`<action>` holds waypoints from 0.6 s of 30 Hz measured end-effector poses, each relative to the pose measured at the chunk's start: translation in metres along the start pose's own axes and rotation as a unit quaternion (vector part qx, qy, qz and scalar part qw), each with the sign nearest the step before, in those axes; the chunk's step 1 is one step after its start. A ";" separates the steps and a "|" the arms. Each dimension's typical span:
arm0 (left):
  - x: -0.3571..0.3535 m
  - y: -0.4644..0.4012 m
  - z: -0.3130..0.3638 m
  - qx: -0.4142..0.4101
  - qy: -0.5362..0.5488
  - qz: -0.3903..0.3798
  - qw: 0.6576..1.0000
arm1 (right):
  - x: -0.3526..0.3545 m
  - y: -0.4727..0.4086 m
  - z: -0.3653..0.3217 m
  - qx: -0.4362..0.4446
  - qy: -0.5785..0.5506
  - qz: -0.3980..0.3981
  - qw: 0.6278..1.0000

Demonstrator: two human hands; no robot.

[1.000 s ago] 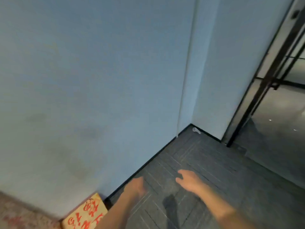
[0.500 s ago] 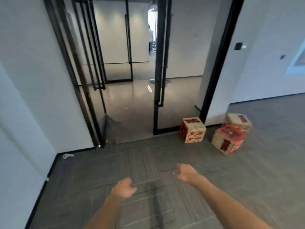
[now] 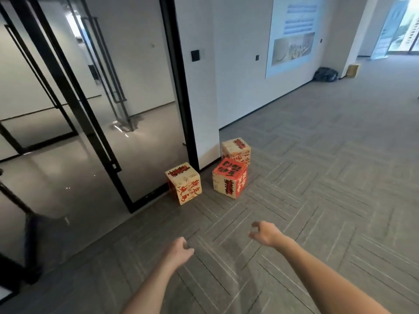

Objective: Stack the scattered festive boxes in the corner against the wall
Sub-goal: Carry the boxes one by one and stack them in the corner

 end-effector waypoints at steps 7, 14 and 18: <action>0.025 -0.073 0.069 -0.008 -0.012 -0.001 1.000 | 0.056 -0.086 -0.005 0.008 -0.022 -0.016 1.000; 0.066 -0.178 0.077 0.029 0.041 -0.004 0.999 | 0.075 -0.204 -0.061 0.029 0.005 -0.061 0.998; 0.115 -0.274 0.085 0.027 0.090 0.031 0.995 | 0.098 -0.290 -0.112 0.035 0.019 -0.061 0.997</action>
Point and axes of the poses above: each hand's wrist, its own y-axis away from the middle knuckle, its own x-axis out of the back of the hand, z = x × y, the point moved 1 cm from there along -y, towards the middle knuckle, and after that the axes turned 6 degrees about -y, right-handed, at the moved point
